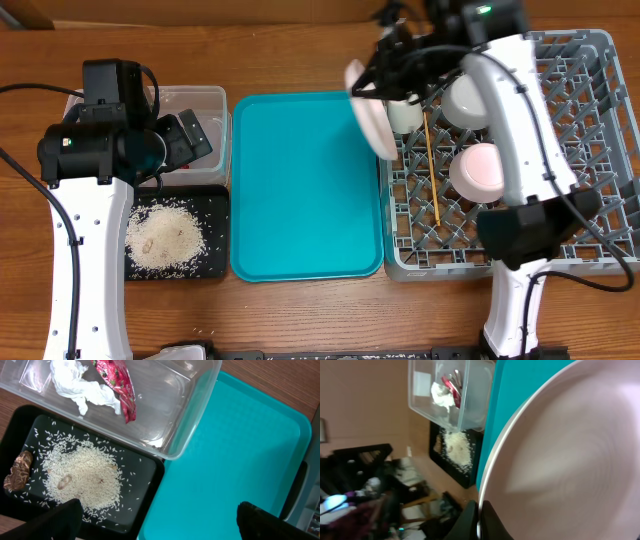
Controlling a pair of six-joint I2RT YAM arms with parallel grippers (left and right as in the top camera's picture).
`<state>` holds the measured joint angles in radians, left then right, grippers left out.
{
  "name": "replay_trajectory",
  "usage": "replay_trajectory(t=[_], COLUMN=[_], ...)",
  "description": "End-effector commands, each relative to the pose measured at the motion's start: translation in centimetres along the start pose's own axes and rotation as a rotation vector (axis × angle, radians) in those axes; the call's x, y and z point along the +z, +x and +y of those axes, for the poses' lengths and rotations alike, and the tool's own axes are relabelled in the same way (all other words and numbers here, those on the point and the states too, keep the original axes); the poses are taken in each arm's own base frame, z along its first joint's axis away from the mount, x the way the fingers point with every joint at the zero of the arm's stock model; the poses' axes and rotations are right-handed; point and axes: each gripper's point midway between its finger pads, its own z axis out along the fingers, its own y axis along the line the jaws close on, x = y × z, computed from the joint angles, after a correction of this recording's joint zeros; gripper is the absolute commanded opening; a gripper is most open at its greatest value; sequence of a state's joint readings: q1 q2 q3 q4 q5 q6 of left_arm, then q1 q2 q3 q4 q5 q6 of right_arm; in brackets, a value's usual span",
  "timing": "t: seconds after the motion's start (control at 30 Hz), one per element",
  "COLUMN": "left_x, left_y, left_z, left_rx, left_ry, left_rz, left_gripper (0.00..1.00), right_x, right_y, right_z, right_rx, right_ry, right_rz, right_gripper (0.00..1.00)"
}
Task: Sort waste into correct bins and load items into the dishwasher
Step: 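Lift the pink plate on edge and carry it right into the rack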
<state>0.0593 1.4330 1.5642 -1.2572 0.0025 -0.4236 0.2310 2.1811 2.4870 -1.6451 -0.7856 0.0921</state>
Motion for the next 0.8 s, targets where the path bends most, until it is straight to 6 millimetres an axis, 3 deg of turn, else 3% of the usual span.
replay_trajectory(t=[0.0, 0.27, 0.47, 0.77], left_x=[-0.3, -0.3, -0.3, -0.3], left_y=[-0.4, -0.4, -0.4, -0.4], left_z=[0.2, 0.2, 0.2, 0.2], left_rx=[-0.007, -0.007, -0.007, -0.007], left_ry=[-0.009, -0.009, -0.009, -0.009], left_rz=[-0.017, -0.017, -0.016, -0.017], left_gripper=[1.0, 1.0, 1.0, 1.0], right_x=[-3.2, -6.5, -6.7, -5.5], right_y=[0.1, -1.0, -1.1, -0.5], right_z=[1.8, -1.0, -1.6, -2.6], right_rx=[-0.048, 0.033, 0.047, 0.118], right_ry=[-0.123, -0.13, -0.127, -0.154], right_rz=[-0.042, -0.113, -0.117, -0.067], right_gripper=[0.04, 0.04, 0.04, 0.04])
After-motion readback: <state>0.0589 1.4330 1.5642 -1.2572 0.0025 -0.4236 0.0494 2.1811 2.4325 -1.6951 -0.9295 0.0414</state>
